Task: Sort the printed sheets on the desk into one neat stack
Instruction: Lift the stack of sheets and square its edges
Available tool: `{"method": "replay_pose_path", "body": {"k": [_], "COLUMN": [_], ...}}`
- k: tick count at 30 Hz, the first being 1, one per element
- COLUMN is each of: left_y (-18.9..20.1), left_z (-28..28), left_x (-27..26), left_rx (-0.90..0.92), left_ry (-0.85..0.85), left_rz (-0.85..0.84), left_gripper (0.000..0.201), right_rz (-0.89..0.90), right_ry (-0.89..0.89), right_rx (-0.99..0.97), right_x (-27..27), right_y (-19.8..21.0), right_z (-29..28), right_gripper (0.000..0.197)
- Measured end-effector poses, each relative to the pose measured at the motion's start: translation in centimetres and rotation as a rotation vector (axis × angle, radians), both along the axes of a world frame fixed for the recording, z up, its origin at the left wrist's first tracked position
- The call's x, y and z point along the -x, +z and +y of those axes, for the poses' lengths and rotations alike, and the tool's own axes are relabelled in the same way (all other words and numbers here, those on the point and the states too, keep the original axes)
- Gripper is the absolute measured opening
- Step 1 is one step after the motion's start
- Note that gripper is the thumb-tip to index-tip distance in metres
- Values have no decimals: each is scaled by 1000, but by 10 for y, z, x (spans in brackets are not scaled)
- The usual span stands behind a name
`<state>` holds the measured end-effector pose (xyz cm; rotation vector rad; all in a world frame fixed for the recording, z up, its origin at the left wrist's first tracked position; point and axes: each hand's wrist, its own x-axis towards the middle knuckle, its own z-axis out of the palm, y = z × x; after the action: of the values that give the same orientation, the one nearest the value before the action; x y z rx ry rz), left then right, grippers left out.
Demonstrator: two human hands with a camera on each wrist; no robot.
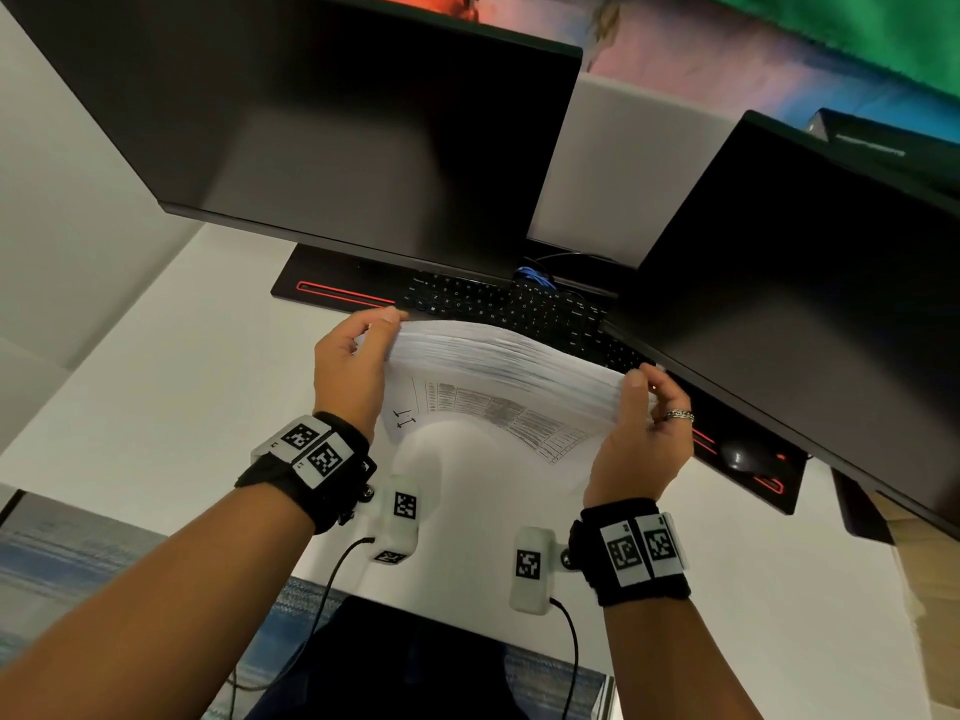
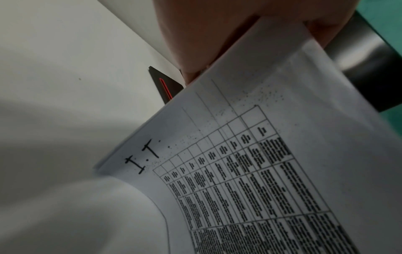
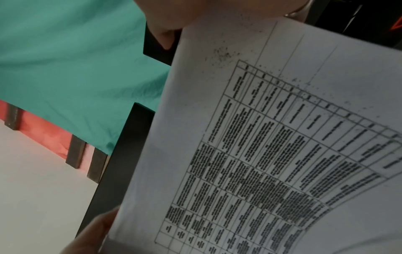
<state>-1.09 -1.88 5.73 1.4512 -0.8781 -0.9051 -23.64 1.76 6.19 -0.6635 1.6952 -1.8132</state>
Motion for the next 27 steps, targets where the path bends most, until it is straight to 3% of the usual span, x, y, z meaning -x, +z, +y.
{"method": "replay_pose_path", "body": {"k": [9, 15, 19, 21, 23, 25, 27], "left_y": [2, -1, -4, -6, -5, -2, 3], "left_z": [-2, -4, -2, -2, -4, -5, -1], "left_x": [1, -3, -11, -15, -16, -15, -12], "left_rx": [-16, -44, -70, -110, -149, -136, -43], "left_ry": [1, -27, -166, -234, -238, -230, -186], "left_rz": [-10, 32, 31, -115, -230, -243, -247], "left_gripper": [17, 37, 60, 49, 26, 21, 21], "right_rz": [-29, -5, -128, -117, -48, 0, 10], "right_ry": [-41, 12, 207, 294, 333, 324, 296], "right_rx": [-41, 2, 15, -72, -189, -212, -130], "right_x": [2, 2, 15, 22, 24, 26, 26], "right_y": [4, 2, -5, -13, -17, -14, -8], "right_z": [-9, -2, 7, 10, 9, 6, 7], "right_gripper": [16, 23, 65, 79, 69, 45, 35]}}
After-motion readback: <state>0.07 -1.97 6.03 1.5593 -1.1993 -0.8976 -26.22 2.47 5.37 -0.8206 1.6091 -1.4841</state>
